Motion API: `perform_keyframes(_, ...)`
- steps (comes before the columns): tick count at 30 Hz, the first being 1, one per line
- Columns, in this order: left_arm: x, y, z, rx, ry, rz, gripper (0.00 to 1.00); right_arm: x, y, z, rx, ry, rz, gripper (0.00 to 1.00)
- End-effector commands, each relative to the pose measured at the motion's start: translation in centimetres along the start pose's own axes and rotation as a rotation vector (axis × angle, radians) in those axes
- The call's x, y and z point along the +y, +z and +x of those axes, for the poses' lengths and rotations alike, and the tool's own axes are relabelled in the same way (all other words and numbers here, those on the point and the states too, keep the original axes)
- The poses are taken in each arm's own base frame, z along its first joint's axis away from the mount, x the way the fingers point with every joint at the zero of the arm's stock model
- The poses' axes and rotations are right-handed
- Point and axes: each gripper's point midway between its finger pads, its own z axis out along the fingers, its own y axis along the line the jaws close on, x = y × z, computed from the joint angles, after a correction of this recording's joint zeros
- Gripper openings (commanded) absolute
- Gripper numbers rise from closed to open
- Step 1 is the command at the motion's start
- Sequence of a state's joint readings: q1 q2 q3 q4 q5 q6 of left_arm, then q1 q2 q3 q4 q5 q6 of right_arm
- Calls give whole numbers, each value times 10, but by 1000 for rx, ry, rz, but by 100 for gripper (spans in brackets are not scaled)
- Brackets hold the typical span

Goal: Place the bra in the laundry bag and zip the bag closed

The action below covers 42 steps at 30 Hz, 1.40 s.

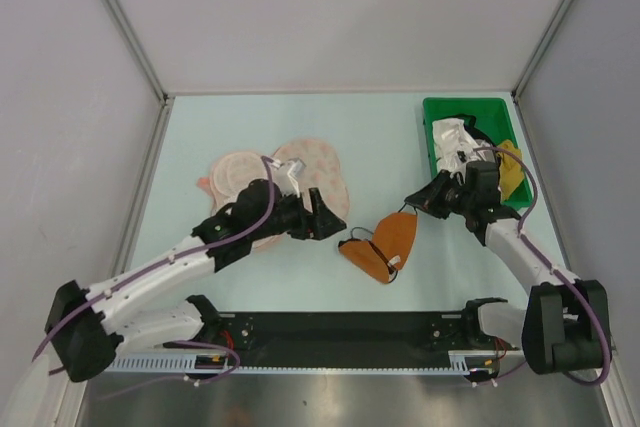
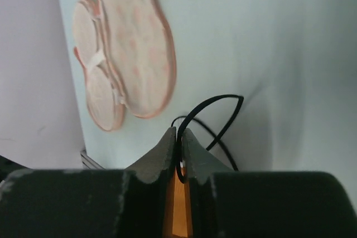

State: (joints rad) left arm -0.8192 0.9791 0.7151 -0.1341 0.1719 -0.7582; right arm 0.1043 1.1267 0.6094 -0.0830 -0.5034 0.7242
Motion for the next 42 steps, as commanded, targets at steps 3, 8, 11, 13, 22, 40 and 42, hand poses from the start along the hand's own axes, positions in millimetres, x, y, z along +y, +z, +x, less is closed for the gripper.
perform_keyframes(3, -28, 40, 6, 136, 85, 148, 83, 4, -4, 0, 14, -146, -51, 15)
perform_keyframes(8, -13, 78, 3, 205, 186, 64, 86, 19, -18, 4, -12, -209, -129, 12)
perform_keyframes(11, -28, 92, -12, 174, 332, 90, 87, 27, -25, 5, -33, -232, -174, 11)
perform_keyframes(13, -31, 101, -26, 155, 447, 75, 87, 30, -28, 5, -36, -236, -189, 10)
perform_keyframes(22, -3, 158, -6, 294, 590, 67, 82, 63, -41, 2, -26, -210, -330, 9)
perform_keyframes(40, -104, 101, 9, -271, 528, 30, 93, 128, -107, -30, -243, 211, -275, 0)
perform_keyframes(42, -104, 108, -1, -325, 539, -66, 93, 130, -118, -34, -293, 279, -239, 0)
